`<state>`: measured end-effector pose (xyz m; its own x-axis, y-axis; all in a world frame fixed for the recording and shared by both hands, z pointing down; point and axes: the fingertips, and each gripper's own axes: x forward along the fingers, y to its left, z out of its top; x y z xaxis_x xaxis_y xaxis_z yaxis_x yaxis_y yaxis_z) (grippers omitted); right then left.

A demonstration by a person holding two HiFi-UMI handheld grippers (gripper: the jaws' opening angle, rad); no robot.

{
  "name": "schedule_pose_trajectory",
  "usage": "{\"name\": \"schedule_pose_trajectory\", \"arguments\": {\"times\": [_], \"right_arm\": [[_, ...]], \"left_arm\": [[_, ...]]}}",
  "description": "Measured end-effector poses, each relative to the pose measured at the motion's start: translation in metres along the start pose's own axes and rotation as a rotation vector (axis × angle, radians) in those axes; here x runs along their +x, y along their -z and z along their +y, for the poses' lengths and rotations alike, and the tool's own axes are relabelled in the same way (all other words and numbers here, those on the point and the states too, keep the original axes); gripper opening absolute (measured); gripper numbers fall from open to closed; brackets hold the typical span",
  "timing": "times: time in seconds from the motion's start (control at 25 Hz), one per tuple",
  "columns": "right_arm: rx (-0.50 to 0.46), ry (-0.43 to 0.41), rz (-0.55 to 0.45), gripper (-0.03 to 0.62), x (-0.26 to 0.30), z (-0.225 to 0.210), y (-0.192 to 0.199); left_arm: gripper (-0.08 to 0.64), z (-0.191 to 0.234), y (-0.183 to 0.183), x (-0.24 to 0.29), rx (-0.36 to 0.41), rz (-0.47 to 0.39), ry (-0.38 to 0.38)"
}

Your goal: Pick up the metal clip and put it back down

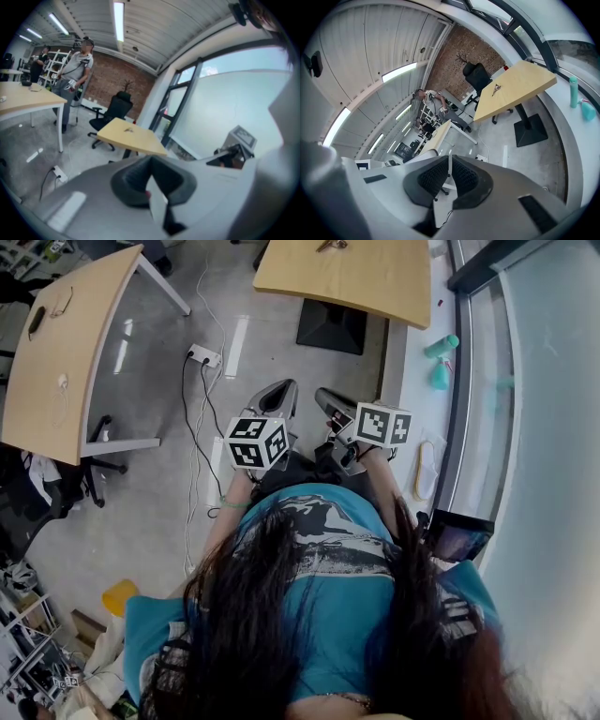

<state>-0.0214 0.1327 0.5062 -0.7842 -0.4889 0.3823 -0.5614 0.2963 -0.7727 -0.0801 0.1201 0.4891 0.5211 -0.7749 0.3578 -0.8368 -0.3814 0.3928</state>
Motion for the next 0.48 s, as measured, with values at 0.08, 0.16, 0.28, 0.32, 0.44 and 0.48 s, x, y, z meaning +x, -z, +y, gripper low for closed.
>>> {"name": "schedule_pose_trajectory", "arguments": {"times": [0.08,0.16,0.28,0.32,0.44,0.48], "right_arm": [[0.001,0.002,-0.003,0.035,-0.0008,-0.0007,0.0000],[0.001,0.004,-0.005,0.035,-0.0013,-0.0018,0.0001],[0.002,0.008,-0.007,0.035,-0.0012,-0.0032,-0.0003],[0.003,0.009,-0.008,0.035,-0.0013,-0.0037,-0.0006],[0.004,0.013,-0.008,0.035,-0.0018,-0.0057,-0.0011],[0.005,0.014,-0.008,0.035,-0.0020,-0.0064,-0.0013]], "left_arm": [[0.003,-0.0002,0.0001,0.0004,0.001,0.001,0.001],[0.002,-0.0005,0.0004,0.0012,0.002,0.001,0.003],[0.002,-0.0003,0.0006,0.0029,0.004,0.004,0.004],[0.002,-0.0003,0.0007,0.0034,0.005,0.005,0.005],[0.002,-0.0010,0.0010,0.0047,0.007,0.007,0.008],[0.002,-0.0013,0.0011,0.0051,0.008,0.007,0.009]]}}
